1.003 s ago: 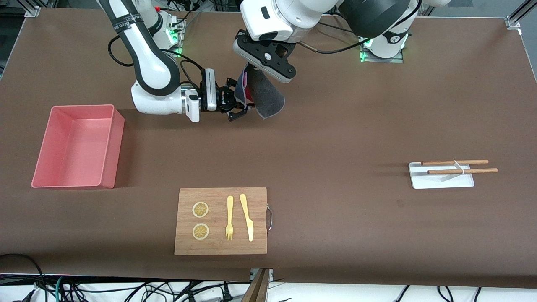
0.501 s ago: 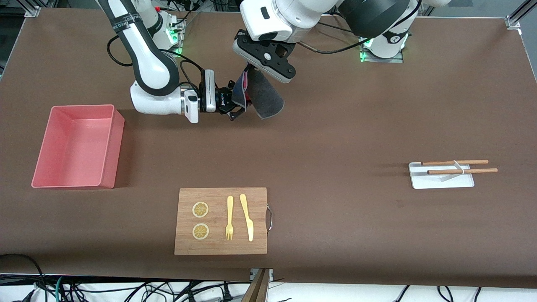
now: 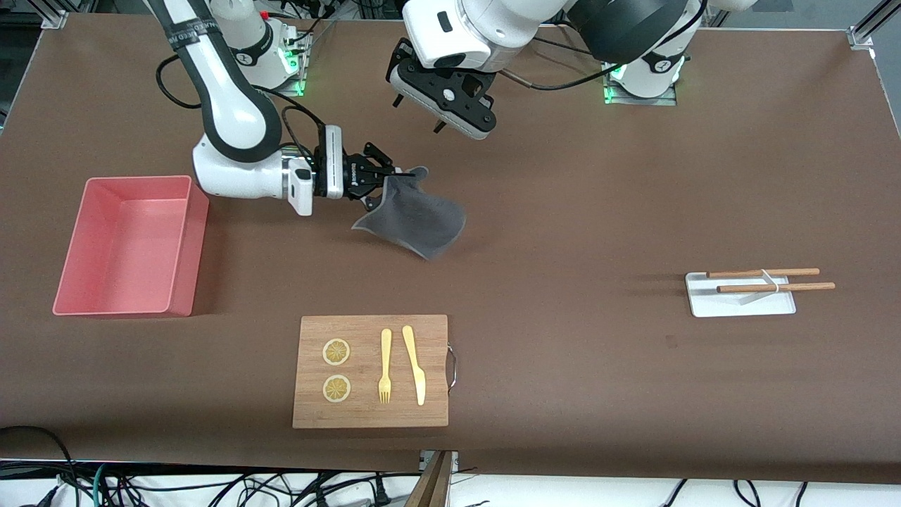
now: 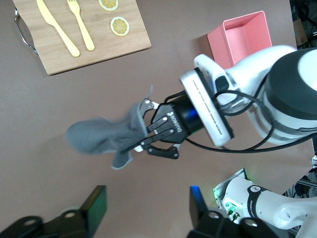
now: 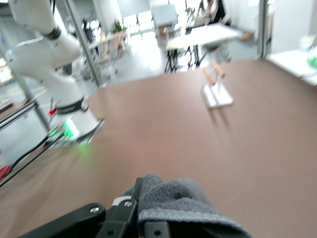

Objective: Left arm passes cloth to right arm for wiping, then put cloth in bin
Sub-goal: 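Lower the cloth to the table with the right gripper while the left gripper withdraws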

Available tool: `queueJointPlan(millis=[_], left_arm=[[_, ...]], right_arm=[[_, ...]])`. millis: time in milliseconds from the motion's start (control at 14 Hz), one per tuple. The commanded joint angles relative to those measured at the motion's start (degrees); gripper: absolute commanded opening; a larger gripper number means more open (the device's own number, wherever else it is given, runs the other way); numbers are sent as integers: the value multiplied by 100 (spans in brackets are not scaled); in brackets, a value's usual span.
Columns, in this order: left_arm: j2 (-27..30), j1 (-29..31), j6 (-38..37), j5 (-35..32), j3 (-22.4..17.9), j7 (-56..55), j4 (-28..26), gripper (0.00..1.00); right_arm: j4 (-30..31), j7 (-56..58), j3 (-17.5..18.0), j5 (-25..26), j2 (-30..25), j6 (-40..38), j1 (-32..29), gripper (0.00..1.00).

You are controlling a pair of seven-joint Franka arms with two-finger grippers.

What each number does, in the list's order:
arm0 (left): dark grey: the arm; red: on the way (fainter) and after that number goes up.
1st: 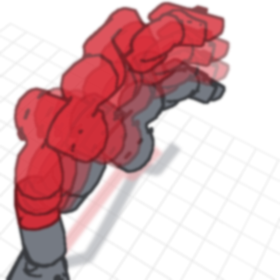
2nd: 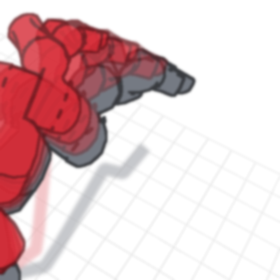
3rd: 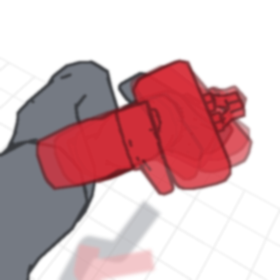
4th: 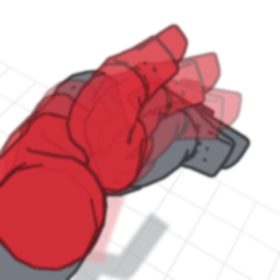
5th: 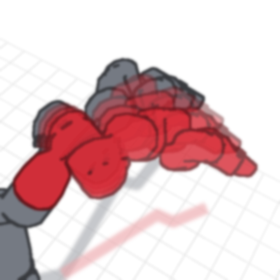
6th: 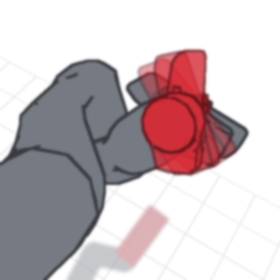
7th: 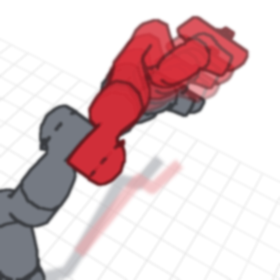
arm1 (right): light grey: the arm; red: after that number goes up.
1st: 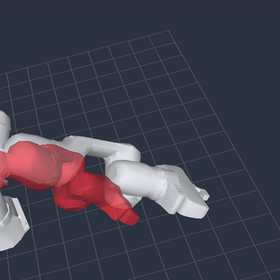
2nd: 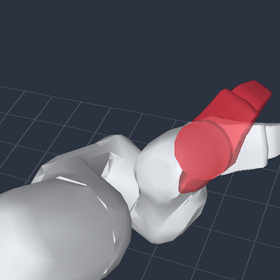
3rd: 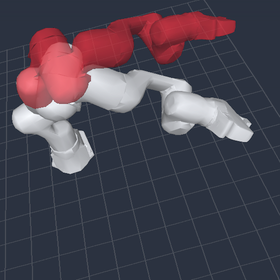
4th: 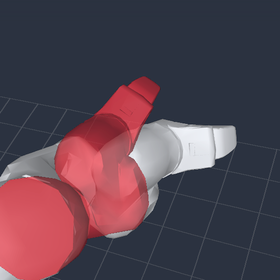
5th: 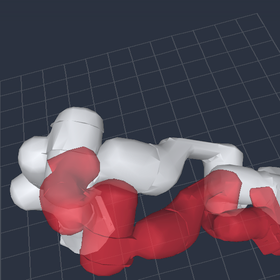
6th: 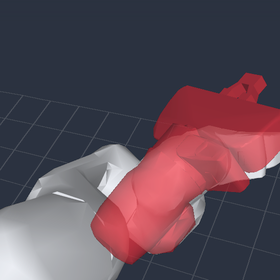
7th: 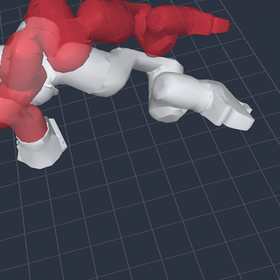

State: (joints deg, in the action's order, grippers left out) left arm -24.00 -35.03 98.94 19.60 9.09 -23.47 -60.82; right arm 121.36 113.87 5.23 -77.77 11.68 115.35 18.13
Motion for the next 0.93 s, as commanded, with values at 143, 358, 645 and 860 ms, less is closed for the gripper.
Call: queueJointPlan(millis=[143, 358, 645, 860], left_arm=[[53, 5, 55, 70, -4, -44, -26, 100], [140, 188, 29, 44, -82, -9, 0, 100], [290, 908, -287, -333, -57, 96, -26, 100], [282, 1523, -848, -675, -83, 482, -52, 100]], right_arm=[[-15, -1724, -83, 2034, -667, -486, -310, 0], [-244, -2857, -84, 3300, -624, -487, -353, 0], [-289, -4519, -57, 4715, -562, -382, -354, 0], [-297, -5642, -57, 5533, -369, -40, -362, 0]])
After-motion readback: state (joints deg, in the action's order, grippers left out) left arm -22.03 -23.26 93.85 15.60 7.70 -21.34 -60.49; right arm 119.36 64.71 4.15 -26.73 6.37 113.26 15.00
